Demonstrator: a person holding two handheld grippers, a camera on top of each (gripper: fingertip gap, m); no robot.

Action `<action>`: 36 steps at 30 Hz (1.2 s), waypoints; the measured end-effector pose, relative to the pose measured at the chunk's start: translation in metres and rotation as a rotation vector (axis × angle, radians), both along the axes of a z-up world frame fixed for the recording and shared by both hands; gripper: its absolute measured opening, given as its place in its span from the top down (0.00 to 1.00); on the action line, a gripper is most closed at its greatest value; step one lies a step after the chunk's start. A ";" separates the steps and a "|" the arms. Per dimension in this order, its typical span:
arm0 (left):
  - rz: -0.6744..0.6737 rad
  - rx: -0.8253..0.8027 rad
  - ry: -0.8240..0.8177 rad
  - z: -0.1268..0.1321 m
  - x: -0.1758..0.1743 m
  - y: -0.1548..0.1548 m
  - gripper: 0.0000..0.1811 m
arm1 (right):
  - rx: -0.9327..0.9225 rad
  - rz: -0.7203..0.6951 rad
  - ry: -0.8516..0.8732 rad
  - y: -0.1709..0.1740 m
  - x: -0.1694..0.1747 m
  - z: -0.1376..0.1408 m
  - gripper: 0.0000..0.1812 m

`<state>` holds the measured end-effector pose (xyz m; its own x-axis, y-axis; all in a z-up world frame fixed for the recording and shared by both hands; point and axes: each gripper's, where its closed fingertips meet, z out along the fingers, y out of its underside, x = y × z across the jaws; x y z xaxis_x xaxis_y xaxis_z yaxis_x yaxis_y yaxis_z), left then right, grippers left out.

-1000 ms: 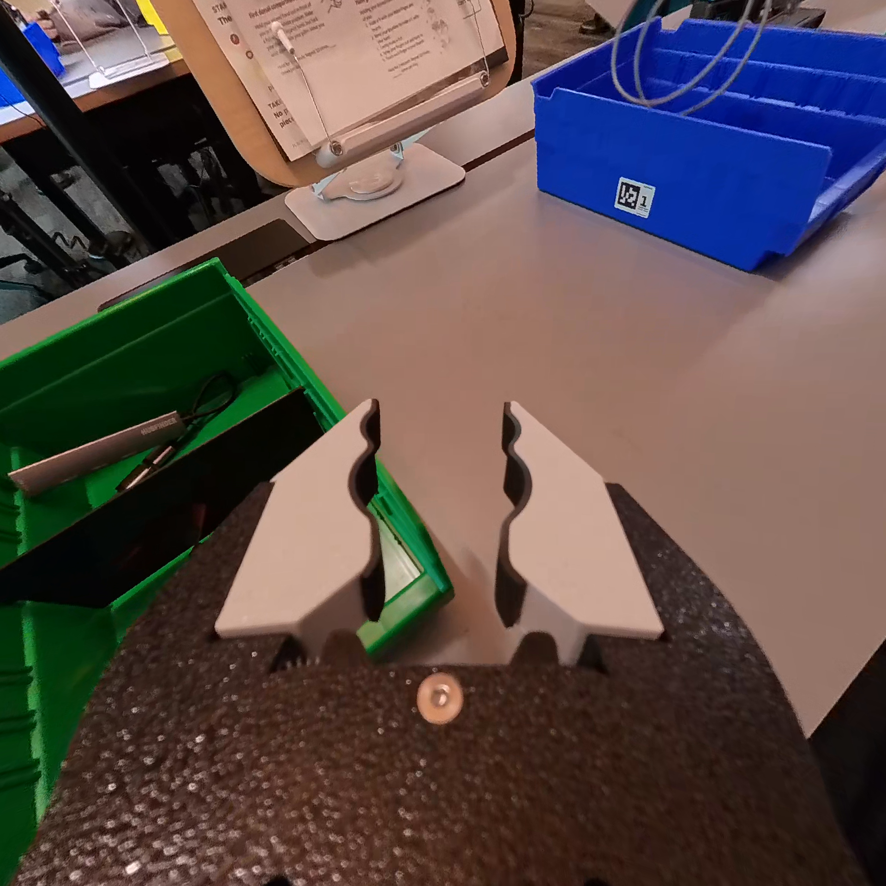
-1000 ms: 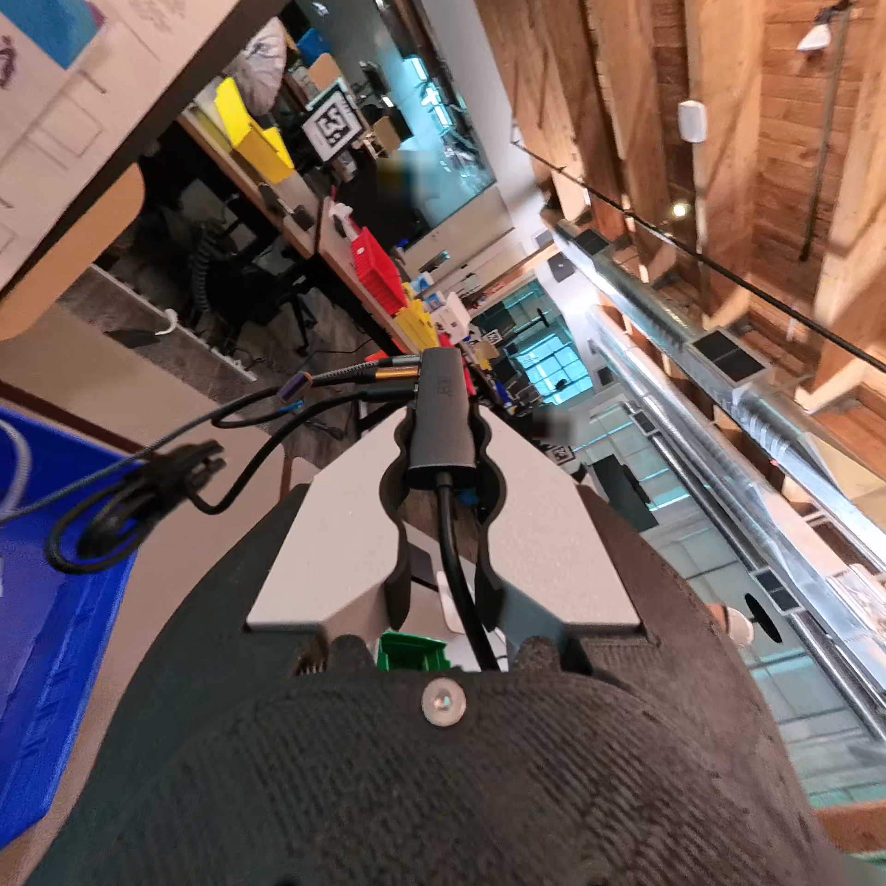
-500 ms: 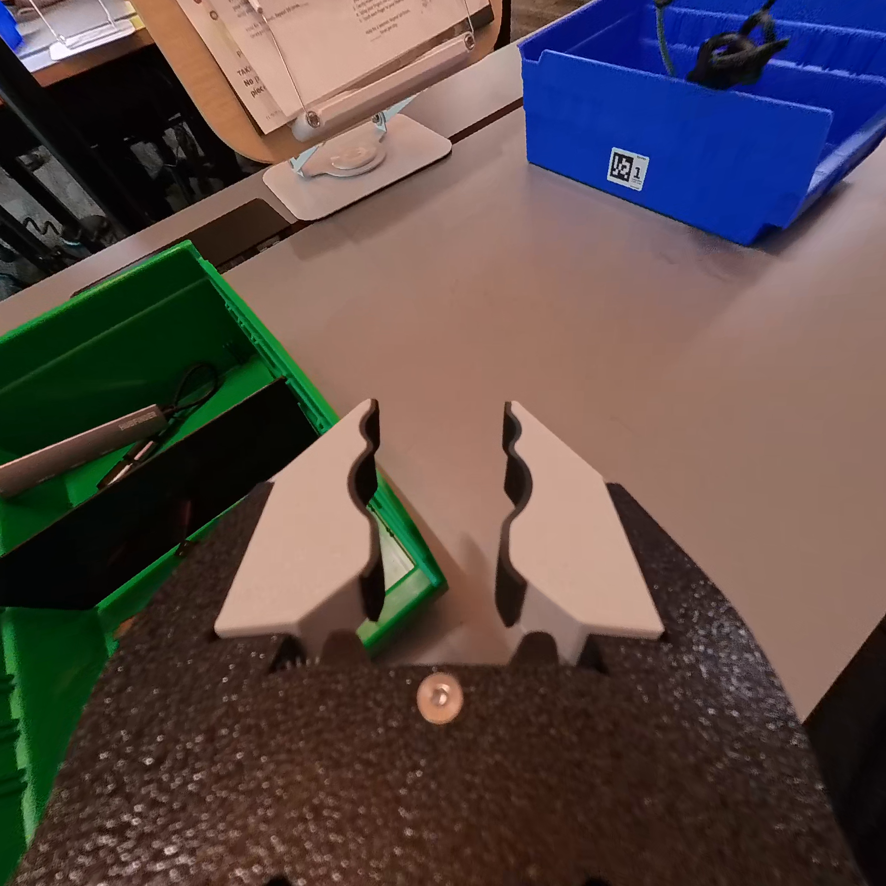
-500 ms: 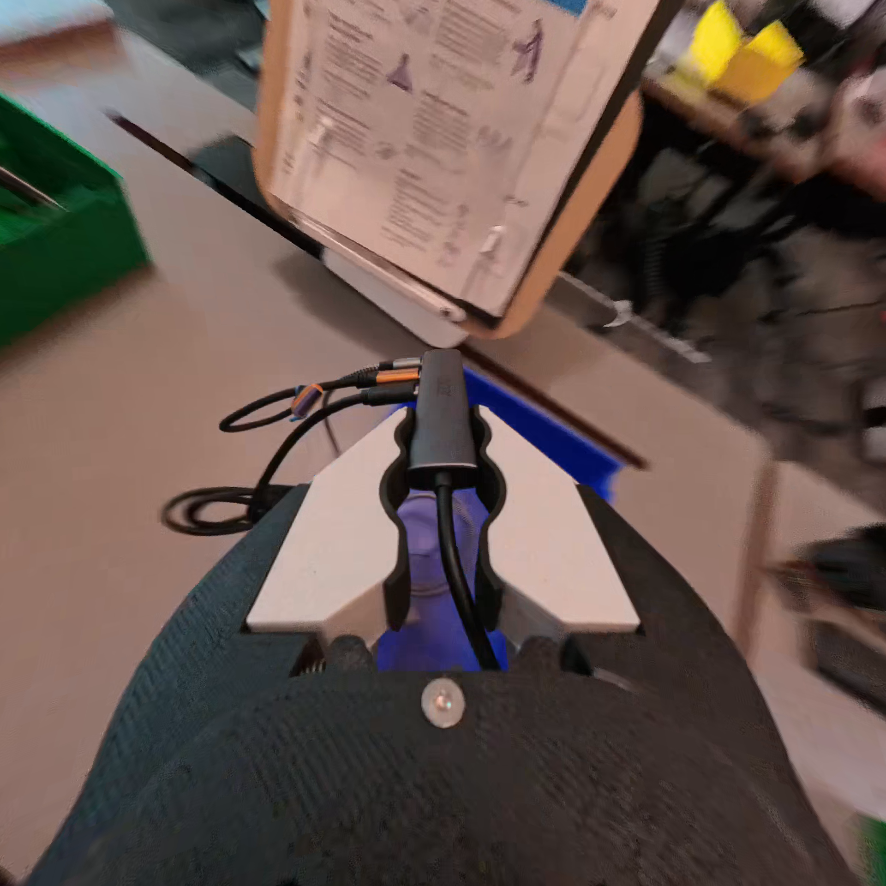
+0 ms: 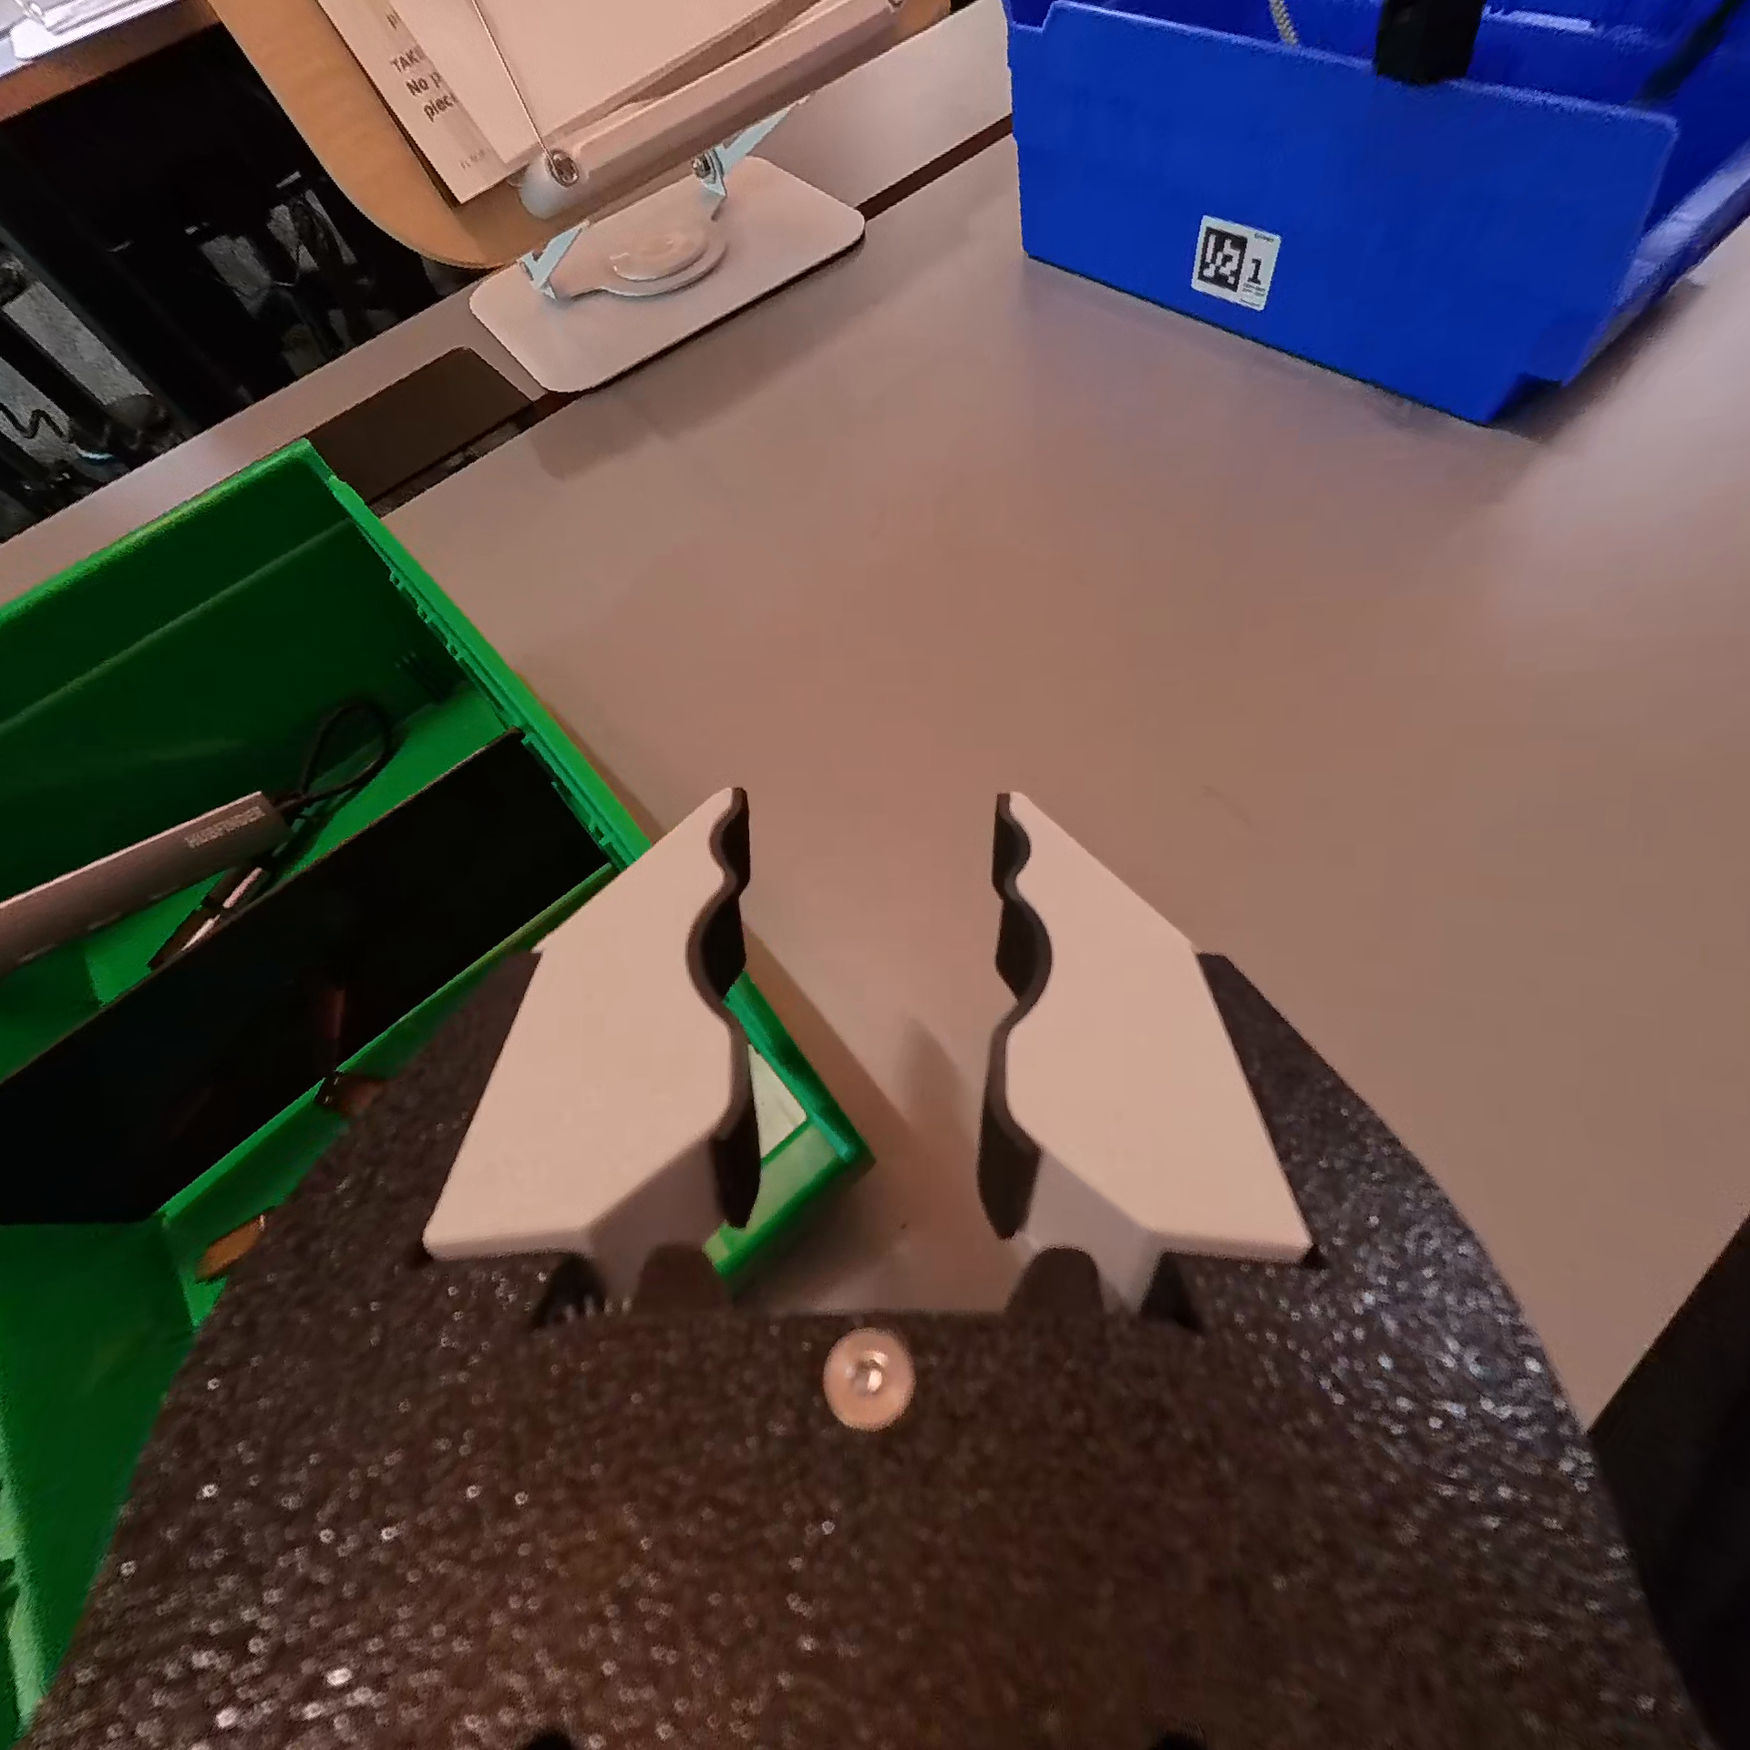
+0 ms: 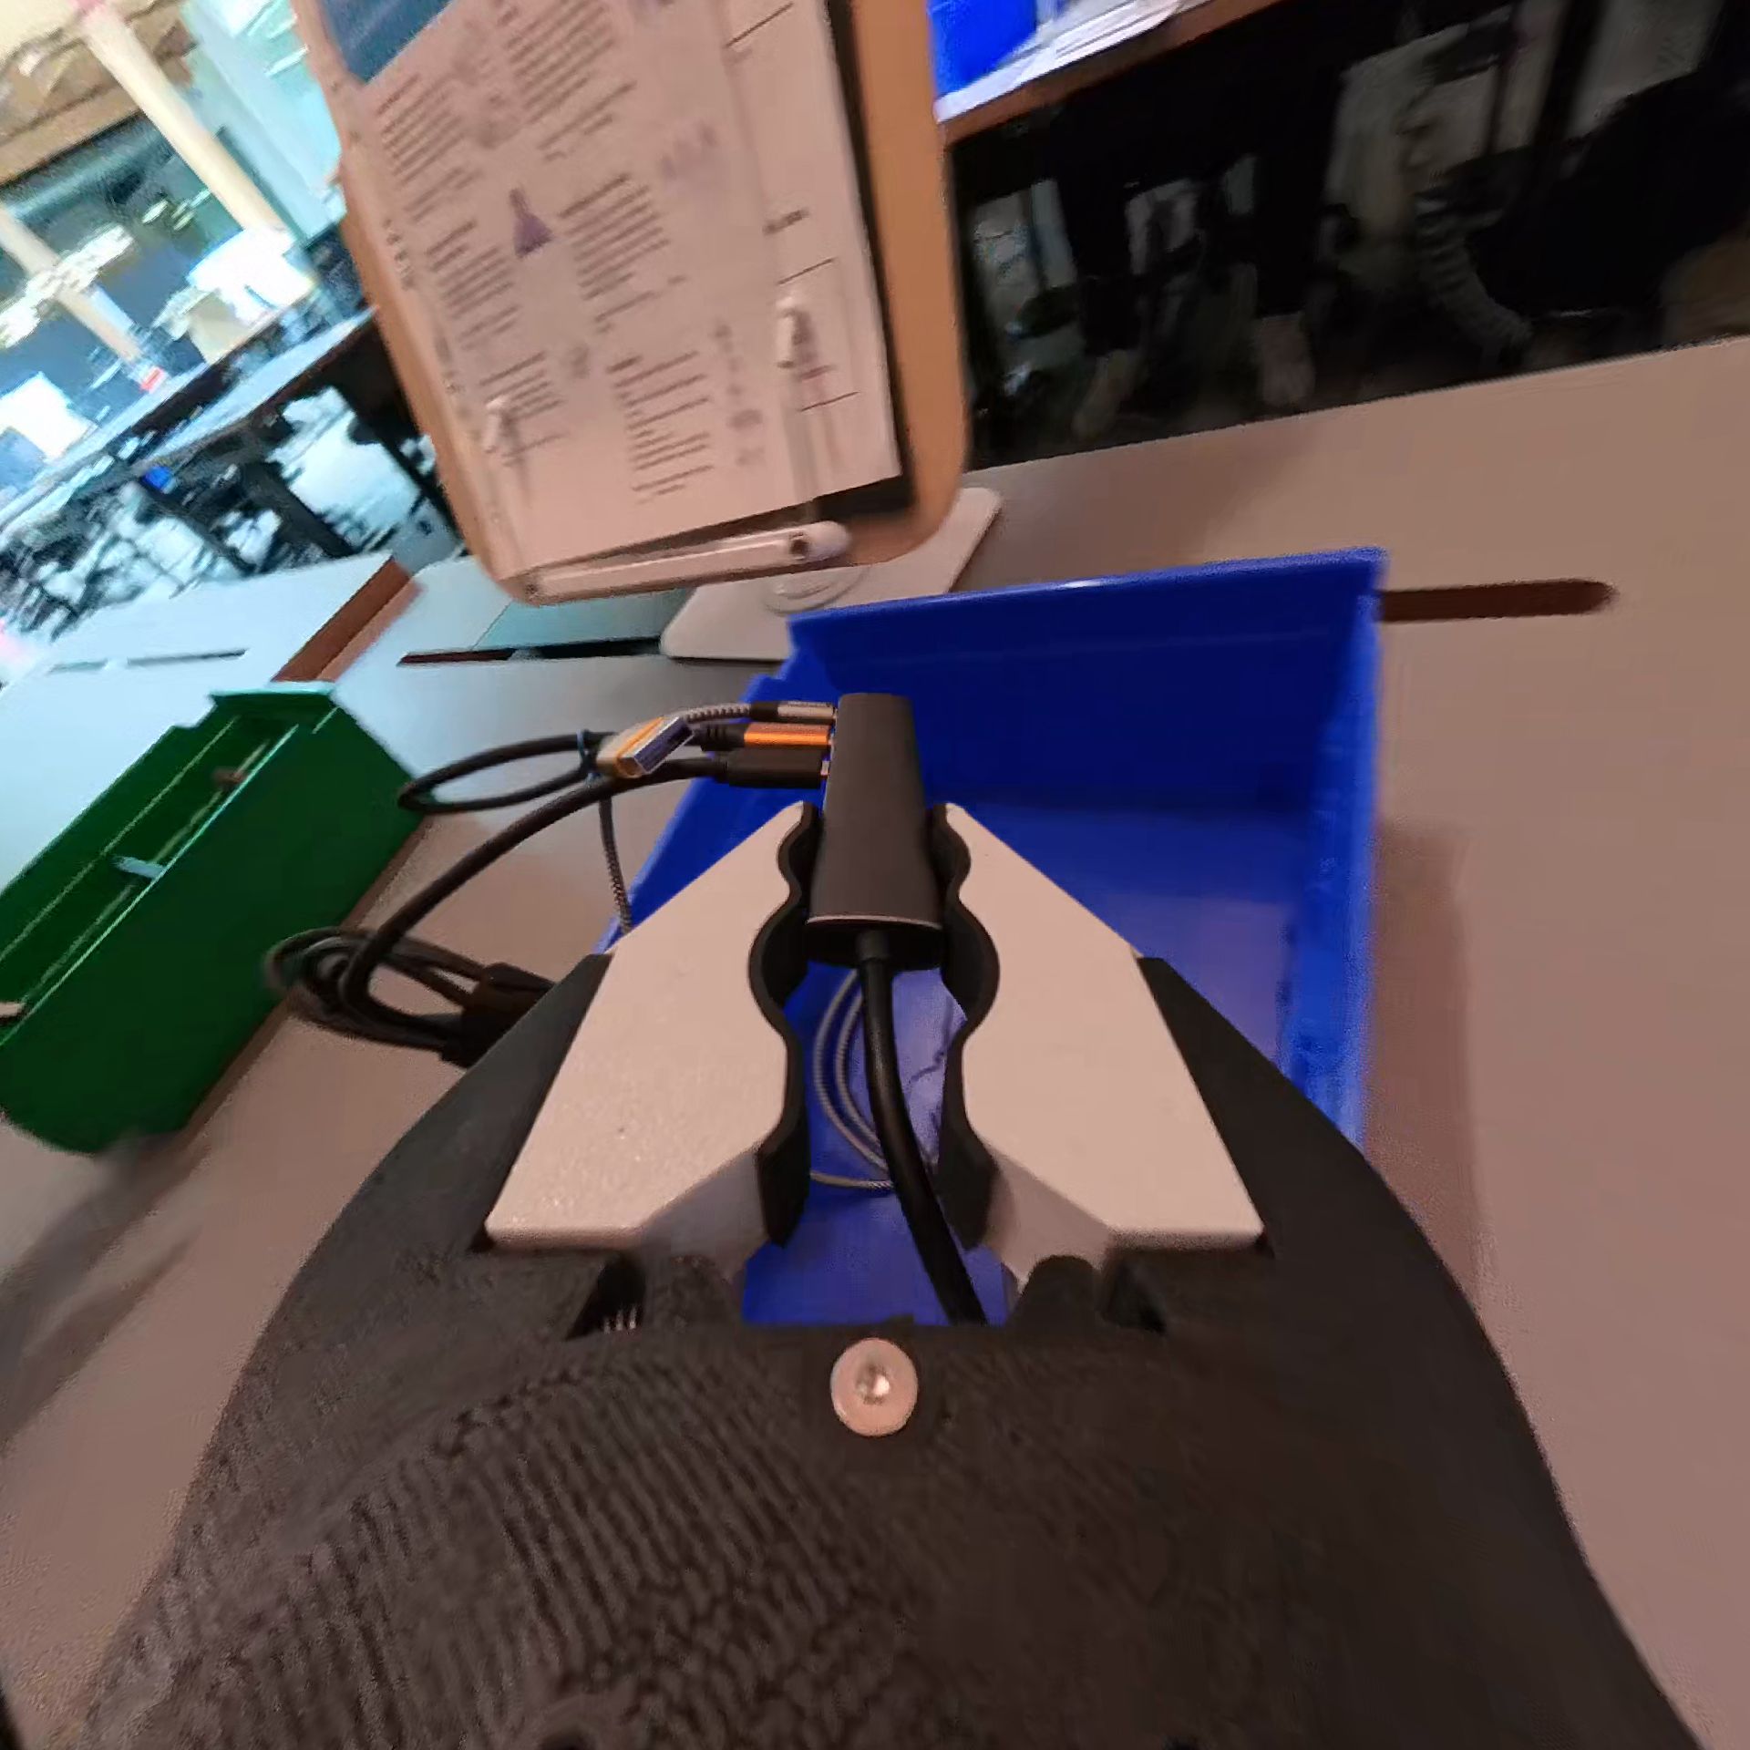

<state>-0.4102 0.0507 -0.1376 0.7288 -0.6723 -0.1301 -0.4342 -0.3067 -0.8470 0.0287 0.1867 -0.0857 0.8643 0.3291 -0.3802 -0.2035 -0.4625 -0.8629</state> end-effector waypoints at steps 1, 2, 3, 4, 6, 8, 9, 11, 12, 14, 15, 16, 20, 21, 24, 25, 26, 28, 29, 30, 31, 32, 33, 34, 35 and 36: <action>0.000 -0.003 0.000 -0.001 0.000 0.000 0.72 | -0.015 -0.059 0.011 -0.001 0.012 -0.004 0.88; -0.002 -0.007 0.002 -0.002 0.001 0.000 0.72 | -0.037 -0.127 0.011 -0.003 0.024 -0.010 0.88; -0.003 -0.009 0.004 -0.003 0.001 0.000 0.72 | -0.055 -0.188 -0.001 -0.005 0.034 -0.017 0.88; -0.004 -0.011 0.006 -0.004 0.002 0.000 0.72 | -0.073 -0.232 -0.023 -0.007 0.041 -0.023 0.88; -0.006 -0.016 0.008 -0.005 0.003 0.000 0.72 | -0.096 -0.294 -0.101 -0.012 0.052 -0.032 0.86; -0.009 -0.021 0.012 -0.007 0.005 0.000 0.72 | -0.120 -0.282 -0.210 -0.017 0.053 -0.040 0.80; -0.010 -0.023 0.015 -0.008 0.006 -0.001 0.72 | -0.134 -0.261 -0.240 -0.019 0.050 -0.040 0.75; -0.014 -0.028 0.023 -0.010 0.007 -0.001 0.72 | -0.173 -0.204 -0.315 -0.024 0.045 -0.038 0.65; -0.015 -0.031 0.028 -0.011 0.007 -0.002 0.72 | -0.187 -0.167 -0.369 -0.028 0.043 -0.035 0.62; -0.015 -0.032 0.035 -0.012 0.007 -0.001 0.72 | -0.181 -0.114 -0.472 -0.034 0.042 -0.023 0.54; -0.015 -0.030 0.035 -0.012 0.007 -0.001 0.72 | -0.156 -0.105 -0.513 -0.036 0.042 -0.014 0.52; -0.014 -0.028 0.033 -0.011 0.007 -0.001 0.72 | -0.119 -0.106 -0.540 -0.037 0.042 -0.003 0.51; -0.010 -0.027 0.027 -0.011 0.006 0.000 0.72 | 0.125 -0.081 -0.474 -0.042 0.011 0.051 0.57; -0.011 -0.030 0.027 -0.011 0.006 0.000 0.72 | 0.157 -0.052 -0.467 -0.045 -0.001 0.056 0.58; -0.010 -0.038 0.037 -0.014 0.005 -0.001 0.72 | 0.163 -0.006 -0.524 -0.050 -0.022 0.053 0.58; -0.009 -0.038 0.040 -0.014 0.005 -0.001 0.72 | 0.169 -0.007 -0.528 -0.050 -0.024 0.053 0.59; -0.009 -0.037 0.042 -0.013 0.004 -0.001 0.72 | 0.175 -0.039 -0.531 -0.047 -0.019 0.055 0.62; -0.006 -0.033 0.040 -0.012 0.002 -0.001 0.72 | 0.195 -0.227 -0.582 -0.040 0.023 0.067 0.66; -0.002 -0.032 0.037 -0.011 0.001 -0.001 0.72 | 0.198 -0.349 -0.628 -0.038 0.054 0.072 0.68; 0.000 -0.032 0.033 -0.011 0.000 0.000 0.72 | 0.189 -0.439 -0.657 -0.037 0.081 0.073 0.68; 0.002 -0.032 0.030 -0.010 0.000 0.000 0.72 | 0.160 -0.456 -0.640 -0.035 0.097 0.067 0.69; 0.004 -0.034 0.029 -0.011 -0.001 0.001 0.72 | 0.097 -0.415 -0.595 -0.033 0.105 0.053 0.70; 0.005 -0.037 0.030 -0.012 -0.001 0.001 0.72 | 0.042 -0.342 -0.553 -0.030 0.106 0.039 0.69; 0.005 -0.040 0.030 -0.013 -0.001 0.002 0.72 | 0.025 -0.289 -0.532 -0.025 0.108 0.031 0.67; 0.004 -0.044 0.032 -0.014 -0.001 0.002 0.72 | 0.022 -0.304 -0.550 -0.019 0.119 0.026 0.67; 0.002 -0.047 0.035 -0.016 0.000 0.002 0.72 | 0.028 -0.339 -0.600 -0.012 0.134 0.022 0.70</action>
<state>-0.4101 0.0528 -0.1532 0.7257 -0.6768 -0.1237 -0.4626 -0.3469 -0.8159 0.1623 0.1749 -0.0634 0.9797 0.0066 0.2005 0.1836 -0.4332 -0.8824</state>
